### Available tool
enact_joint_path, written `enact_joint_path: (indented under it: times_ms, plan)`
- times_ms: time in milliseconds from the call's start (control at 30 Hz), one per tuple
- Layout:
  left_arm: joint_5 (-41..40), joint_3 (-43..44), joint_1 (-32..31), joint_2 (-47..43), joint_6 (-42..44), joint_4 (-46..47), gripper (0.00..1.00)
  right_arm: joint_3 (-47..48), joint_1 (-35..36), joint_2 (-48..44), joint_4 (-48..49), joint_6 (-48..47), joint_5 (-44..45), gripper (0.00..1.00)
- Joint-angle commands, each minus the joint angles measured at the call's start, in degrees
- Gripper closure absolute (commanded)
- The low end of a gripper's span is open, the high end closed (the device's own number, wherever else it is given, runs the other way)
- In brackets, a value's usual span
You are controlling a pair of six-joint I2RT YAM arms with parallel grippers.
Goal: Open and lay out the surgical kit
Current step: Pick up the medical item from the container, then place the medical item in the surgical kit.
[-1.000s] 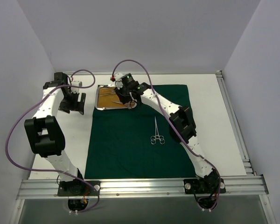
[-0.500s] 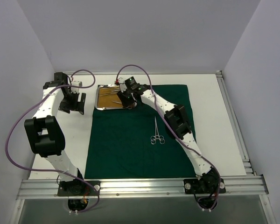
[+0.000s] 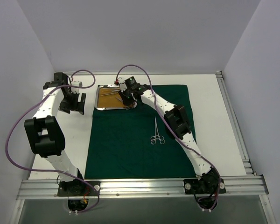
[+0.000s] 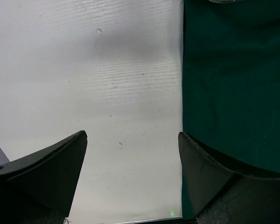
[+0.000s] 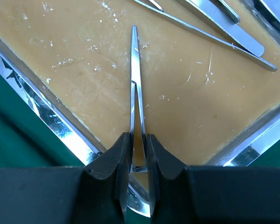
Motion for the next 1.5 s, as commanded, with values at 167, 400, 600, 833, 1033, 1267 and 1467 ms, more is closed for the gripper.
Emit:
enact_joint_path:
  times_ms: [167,400,600,833,1033,1267,1467]
  plan:
    - [0.77,2.48,0.38,-0.34,0.52,-0.13,0.11,0.42,0.25,-4.26,-2.11,0.8,3.35,1.0]
    - [0.68,2.74,0.38,-0.78,0.52,-0.31,0.11,-6.95,0.6,-13.58,6.76,5.89,7.57,1.0]
    - [0.77,2.83,0.38,-1.04,0.61,-0.4,0.11,-16.16,0.34,-21.84,12.3,9.67,12.32,1.0]
    - [1.29,3.8,0.38,-0.87,0.43,-0.48,0.11,-45.56,-0.28,-44.04,16.0,16.0,24.7,1.0]
    - [2.35,4.5,0.38,-0.78,0.17,-0.49,0.11,-66.61,-2.29,-59.26,10.29,23.21,32.8,1.0]
    - [2.96,3.89,0.38,-1.13,0.17,-0.22,0.11,-82.43,-5.02,-65.27,8.44,30.86,35.52,1.0]
    - [2.96,2.83,0.38,-1.75,0.34,0.3,0.11,-89.31,-5.02,-66.42,11.07,35.87,34.3,1.0]
